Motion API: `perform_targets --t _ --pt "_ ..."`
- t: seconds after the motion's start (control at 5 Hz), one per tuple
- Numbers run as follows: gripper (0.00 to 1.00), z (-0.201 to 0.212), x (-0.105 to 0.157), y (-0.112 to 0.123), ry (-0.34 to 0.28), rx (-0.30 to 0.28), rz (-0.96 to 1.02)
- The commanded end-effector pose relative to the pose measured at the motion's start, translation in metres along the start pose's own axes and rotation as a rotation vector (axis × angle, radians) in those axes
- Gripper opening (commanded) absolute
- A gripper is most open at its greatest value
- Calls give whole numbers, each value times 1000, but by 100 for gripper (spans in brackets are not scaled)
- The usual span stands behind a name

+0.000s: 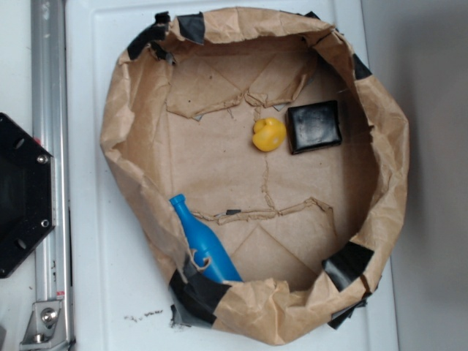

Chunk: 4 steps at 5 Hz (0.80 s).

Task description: Grab the yellow duck.

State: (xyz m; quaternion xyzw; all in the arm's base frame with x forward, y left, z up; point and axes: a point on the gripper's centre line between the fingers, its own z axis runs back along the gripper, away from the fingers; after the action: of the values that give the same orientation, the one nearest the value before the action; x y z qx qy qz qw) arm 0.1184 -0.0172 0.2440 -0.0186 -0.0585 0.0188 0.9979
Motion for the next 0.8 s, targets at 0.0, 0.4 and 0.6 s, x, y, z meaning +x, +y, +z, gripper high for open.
perform_targets --t 0.0,0.4,0.6 --pt "100 0 0 0 0 0 0" --pt "100 -65 79 9 -160 61 -6" --pt "100 -103 106 26 -179 -39 -27"
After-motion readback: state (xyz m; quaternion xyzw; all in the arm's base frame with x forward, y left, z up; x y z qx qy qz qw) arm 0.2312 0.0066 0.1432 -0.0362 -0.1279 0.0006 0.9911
